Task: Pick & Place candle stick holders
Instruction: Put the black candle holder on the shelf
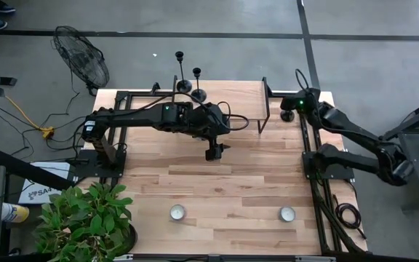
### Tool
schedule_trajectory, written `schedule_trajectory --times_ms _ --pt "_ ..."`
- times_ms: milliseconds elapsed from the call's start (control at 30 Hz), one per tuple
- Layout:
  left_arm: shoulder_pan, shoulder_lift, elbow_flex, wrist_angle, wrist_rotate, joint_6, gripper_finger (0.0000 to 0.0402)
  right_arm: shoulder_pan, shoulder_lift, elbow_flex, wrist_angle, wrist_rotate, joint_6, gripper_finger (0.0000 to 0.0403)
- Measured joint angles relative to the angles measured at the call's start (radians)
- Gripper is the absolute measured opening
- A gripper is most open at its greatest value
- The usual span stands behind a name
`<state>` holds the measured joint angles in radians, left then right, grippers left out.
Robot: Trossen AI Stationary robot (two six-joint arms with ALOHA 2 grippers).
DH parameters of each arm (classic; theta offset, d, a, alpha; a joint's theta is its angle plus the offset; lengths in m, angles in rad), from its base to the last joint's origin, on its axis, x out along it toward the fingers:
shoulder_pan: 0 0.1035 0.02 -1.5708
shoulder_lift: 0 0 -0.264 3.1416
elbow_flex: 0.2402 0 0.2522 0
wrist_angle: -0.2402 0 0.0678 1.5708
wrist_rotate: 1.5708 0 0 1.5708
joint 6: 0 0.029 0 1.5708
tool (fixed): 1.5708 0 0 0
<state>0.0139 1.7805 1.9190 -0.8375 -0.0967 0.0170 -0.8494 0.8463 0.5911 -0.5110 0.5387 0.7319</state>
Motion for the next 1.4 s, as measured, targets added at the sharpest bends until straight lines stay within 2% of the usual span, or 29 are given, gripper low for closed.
schedule_trajectory --times_ms 400,1133,1400 --pt "0.0 0.0 0.0 0.0 -0.002 -0.001 0.0335 -0.045 0.0 0.0 0.0 -0.076 -0.025 0.0242" --pt "0.0 0.0 0.0 -0.003 0.002 0.0 0.0335 -0.056 -0.001 0.0 0.0 -0.144 -0.045 0.0069" --pt "0.0 0.0 0.0 -0.003 0.001 0.0 0.0335 -0.056 -0.001 0.0 0.0 -0.172 -0.071 0.0027"
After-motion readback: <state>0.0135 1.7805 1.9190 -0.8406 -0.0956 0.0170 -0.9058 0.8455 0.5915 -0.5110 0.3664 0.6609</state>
